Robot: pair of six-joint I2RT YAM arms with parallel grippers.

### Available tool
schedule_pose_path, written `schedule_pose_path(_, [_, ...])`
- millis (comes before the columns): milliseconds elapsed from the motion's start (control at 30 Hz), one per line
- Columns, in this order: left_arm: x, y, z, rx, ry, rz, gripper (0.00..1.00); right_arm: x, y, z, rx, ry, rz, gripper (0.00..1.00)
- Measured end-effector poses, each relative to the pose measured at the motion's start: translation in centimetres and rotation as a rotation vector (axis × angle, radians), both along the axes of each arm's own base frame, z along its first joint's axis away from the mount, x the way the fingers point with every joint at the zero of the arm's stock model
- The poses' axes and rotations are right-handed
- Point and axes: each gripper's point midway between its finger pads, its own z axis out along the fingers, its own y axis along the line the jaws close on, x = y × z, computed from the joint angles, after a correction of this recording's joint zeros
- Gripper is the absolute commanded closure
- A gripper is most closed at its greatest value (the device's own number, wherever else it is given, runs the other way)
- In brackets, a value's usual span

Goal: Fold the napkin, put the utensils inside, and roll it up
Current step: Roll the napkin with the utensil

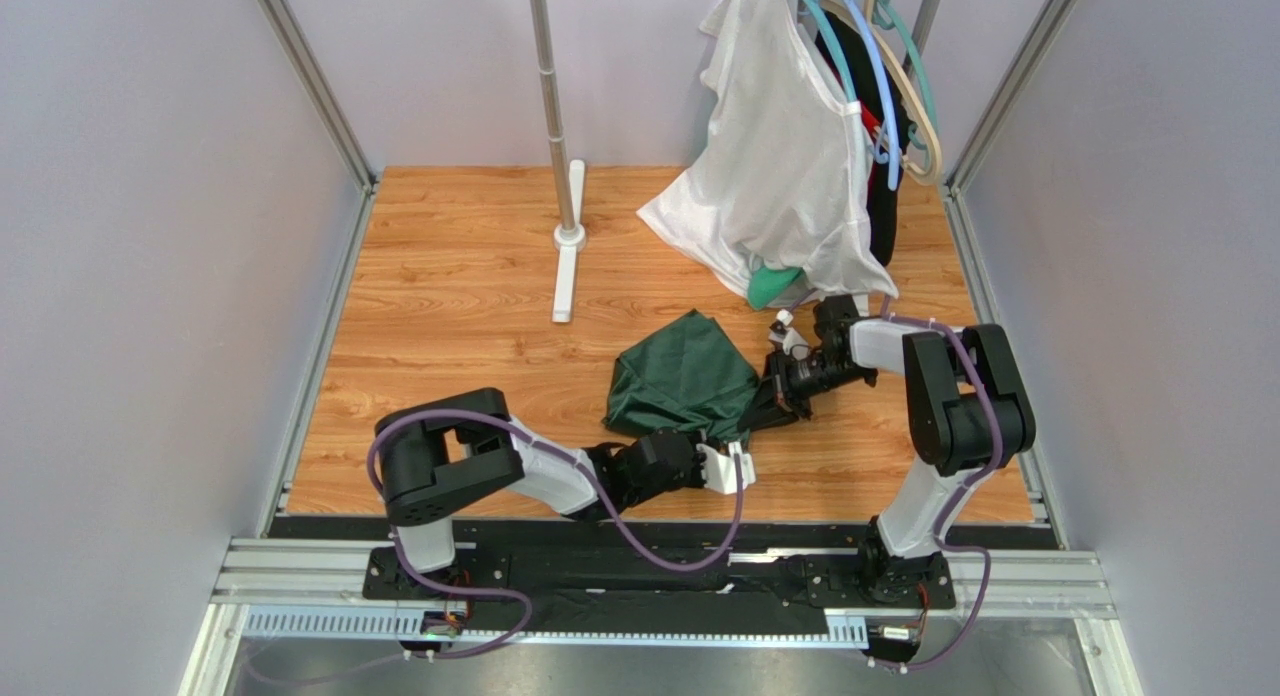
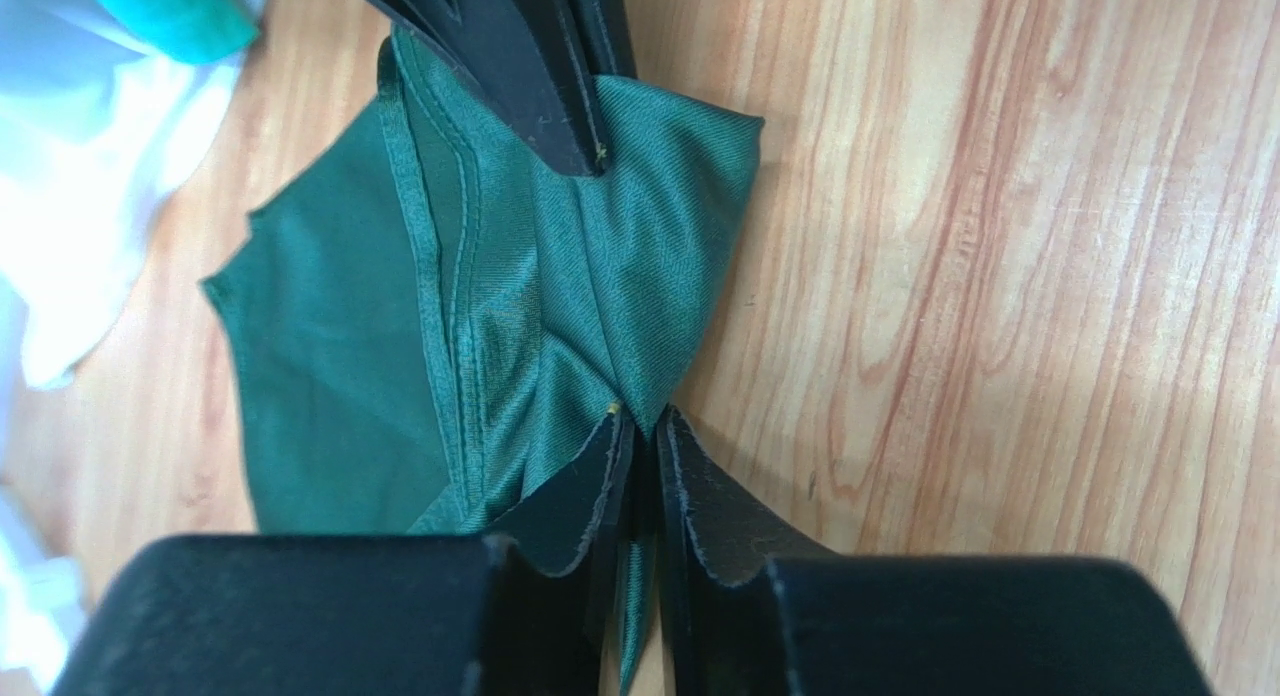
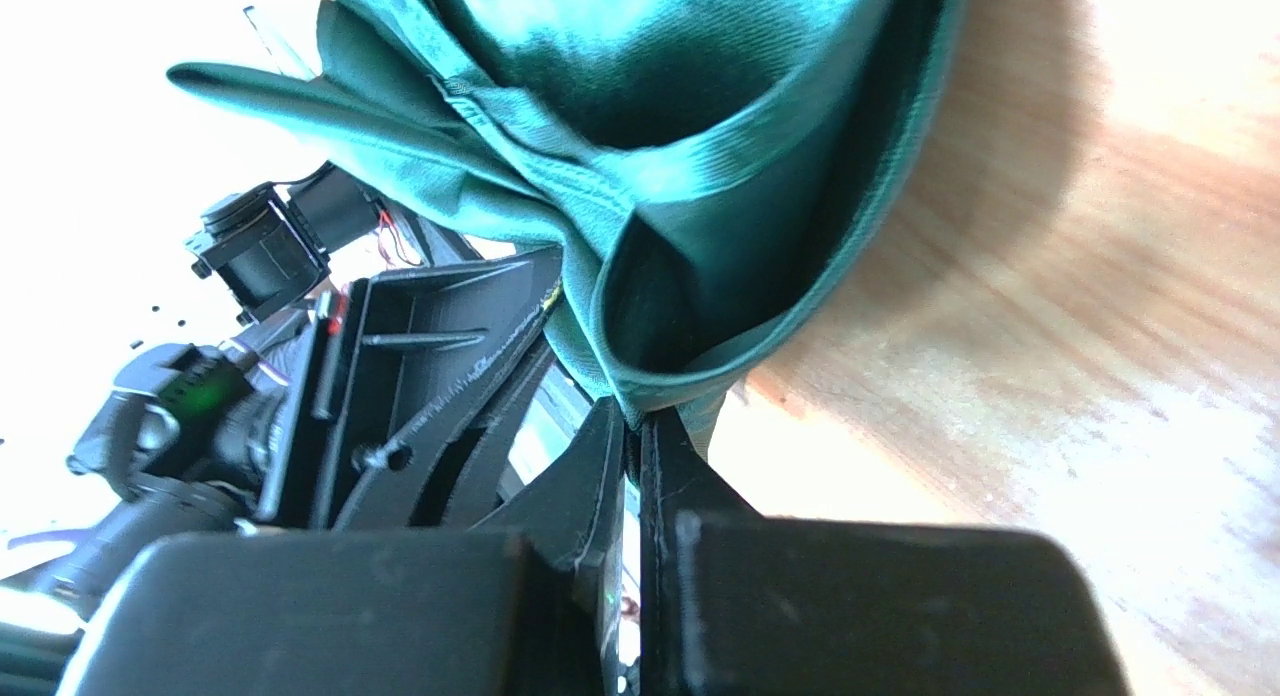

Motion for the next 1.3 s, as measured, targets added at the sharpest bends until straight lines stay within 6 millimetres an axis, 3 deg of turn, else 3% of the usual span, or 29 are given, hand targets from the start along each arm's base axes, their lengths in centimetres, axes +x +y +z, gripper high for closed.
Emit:
schedule_pose_path(67, [-0.1,-0.1,0.2,-0.016,0.047,-0.01,0.88,0.1,0.0,0.2,0.002,-0.009,0.0,0.94])
schedule_pose_path(100, [0.0,-0.1,0.2,-0.02,0.072,-0.015,0.88,0.1,0.0,0.3,0.002,-0.01,-0.002,0.8])
schedule_pose_path(167, [-0.1,-0.1,0.2,-0.028,0.119,-0.023,0.89,0.1,0.0,0.3,0.002,-0.009,-0.006,0.73])
schedule_pose_path(200, [0.0,0.0,0.1,-0.03,0.144,-0.023,0.89,0.1,0.0,0.3,0.001,-0.011,-0.006,0.63])
schedule_pose_path(300, [0.2,0.1,0.2,-0.038,0.218,-0.031,0.89,0.2,0.0,0.5,-0.002,-0.019,-0.013,0.52])
schedule_pose_path(533, [0.9,0.1,0.5,-0.069,0.44,-0.043,0.89,0.4,-1.6,3.4,-0.048,-0.17,-0.112,0.46])
schedule_pose_path(667, [1.1,0.1,0.6,-0.07,0.57,-0.058,0.89,0.8,-3.7,5.5,-0.128,-0.378,-0.239,0.46])
schedule_pose_path(767, [1.2,-0.2,0.6,-0.062,0.67,-0.075,0.89,0.9,-3.9,7.7,-0.177,-0.595,-0.283,0.46])
schedule_pose_path(1067, [1.2,0.3,0.6,-0.031,0.96,-0.109,0.89,-3.4,1.5,12.0,-0.13,-1.148,-0.166,0.45])
schedule_pose_path(1167, [1.0,0.9,0.6,-0.023,1.054,-0.113,0.89,-4.0,2.7,11.9,-0.15,-1.222,-0.136,0.45])
schedule_pose_path(1300, [0.2,2.1,0.6,-0.018,1.16,-0.106,0.89,-4.7,4.8,10.0,-0.245,-1.287,-0.028,0.45])
